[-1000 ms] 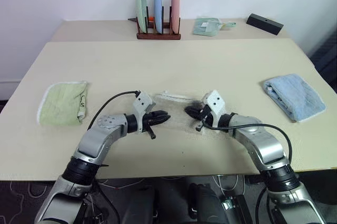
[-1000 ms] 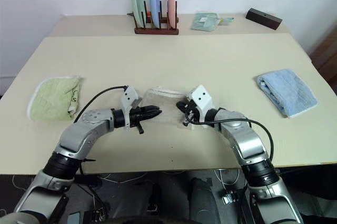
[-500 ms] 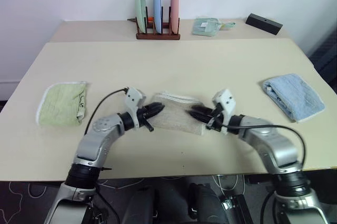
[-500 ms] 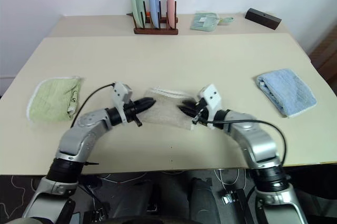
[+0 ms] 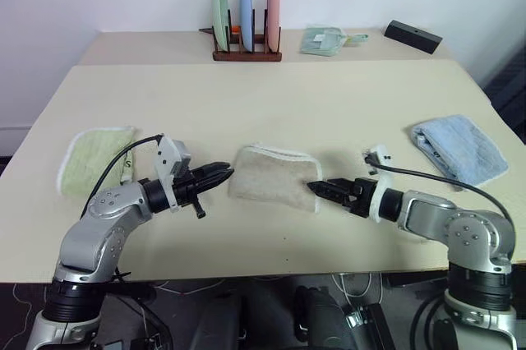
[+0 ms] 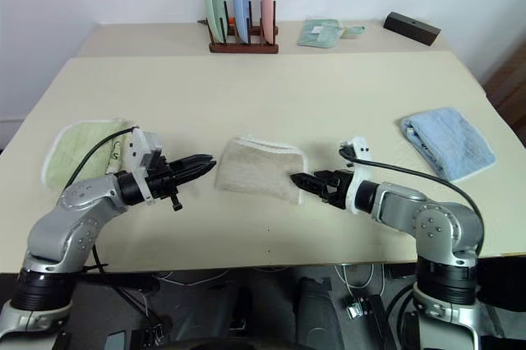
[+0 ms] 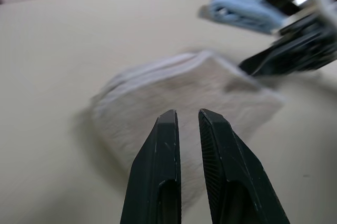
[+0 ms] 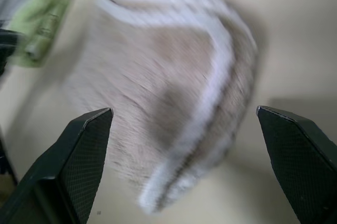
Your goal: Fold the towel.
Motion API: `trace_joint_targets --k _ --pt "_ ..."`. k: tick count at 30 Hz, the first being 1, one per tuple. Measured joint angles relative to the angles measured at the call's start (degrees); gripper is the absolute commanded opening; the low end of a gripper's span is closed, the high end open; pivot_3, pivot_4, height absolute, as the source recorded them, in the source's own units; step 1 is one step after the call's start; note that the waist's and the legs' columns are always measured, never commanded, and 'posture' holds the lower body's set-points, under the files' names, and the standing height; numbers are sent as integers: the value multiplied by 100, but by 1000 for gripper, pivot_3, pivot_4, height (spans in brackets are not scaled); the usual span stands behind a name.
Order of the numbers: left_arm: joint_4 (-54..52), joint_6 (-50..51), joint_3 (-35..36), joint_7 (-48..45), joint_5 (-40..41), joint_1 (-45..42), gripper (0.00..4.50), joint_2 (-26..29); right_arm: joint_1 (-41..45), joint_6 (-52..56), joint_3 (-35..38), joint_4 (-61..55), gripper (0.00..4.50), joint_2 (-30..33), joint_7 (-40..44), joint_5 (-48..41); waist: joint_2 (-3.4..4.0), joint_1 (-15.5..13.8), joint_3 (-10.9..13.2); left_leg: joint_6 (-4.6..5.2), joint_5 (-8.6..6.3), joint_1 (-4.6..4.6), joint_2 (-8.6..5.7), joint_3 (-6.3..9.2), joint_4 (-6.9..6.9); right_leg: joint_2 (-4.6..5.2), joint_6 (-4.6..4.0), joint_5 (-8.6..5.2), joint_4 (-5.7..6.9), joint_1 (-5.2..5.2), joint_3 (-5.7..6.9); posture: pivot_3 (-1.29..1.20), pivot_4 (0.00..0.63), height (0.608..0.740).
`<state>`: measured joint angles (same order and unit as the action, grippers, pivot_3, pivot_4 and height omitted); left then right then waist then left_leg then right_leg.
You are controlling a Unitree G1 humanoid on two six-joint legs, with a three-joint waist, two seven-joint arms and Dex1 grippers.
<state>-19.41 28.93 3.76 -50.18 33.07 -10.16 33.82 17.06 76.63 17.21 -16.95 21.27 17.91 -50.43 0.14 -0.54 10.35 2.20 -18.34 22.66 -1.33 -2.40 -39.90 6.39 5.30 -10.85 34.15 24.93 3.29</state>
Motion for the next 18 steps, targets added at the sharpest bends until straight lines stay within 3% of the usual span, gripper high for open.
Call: trace_joint_targets --k 7,8,11,17,18 --pt "-3 52 -42 14 14 54 589 -30 425 -31 -259 260 4455 -681 -492 203 0 35 -3 1 1 -9 7 -3 -2 -39 1 0 4 -7 -1 0 150 737" --pt "0 48 -44 19 10 50 589 -30 521 -65 -265 385 4219 -803 -549 236 0 46 -3 1 1 -11 8 -4 -2 -42 2 1 5 -8 -1 0 150 737" --pt "4 30 -63 23 -4 40 589 -29 684 -137 -364 629 3167 -990 -648 368 0 87 -3 1 1 -11 10 -4 -2 -47 17 9 7 -8 -1 0 150 737" --pt "4 -25 -59 29 -10 192 589 -1 804 -49 -117 941 154 -1358 -829 313 3 127 -1 0 2 -10 11 -5 2 -49 21 10 6 -5 -2 0 150 737" --pt "4 -40 -58 32 -11 244 589 8 830 -16 -87 927 64 -1352 -832 270 3 125 -1 0 1 -11 12 -4 1 -49 20 10 6 -7 -2 0 150 737"
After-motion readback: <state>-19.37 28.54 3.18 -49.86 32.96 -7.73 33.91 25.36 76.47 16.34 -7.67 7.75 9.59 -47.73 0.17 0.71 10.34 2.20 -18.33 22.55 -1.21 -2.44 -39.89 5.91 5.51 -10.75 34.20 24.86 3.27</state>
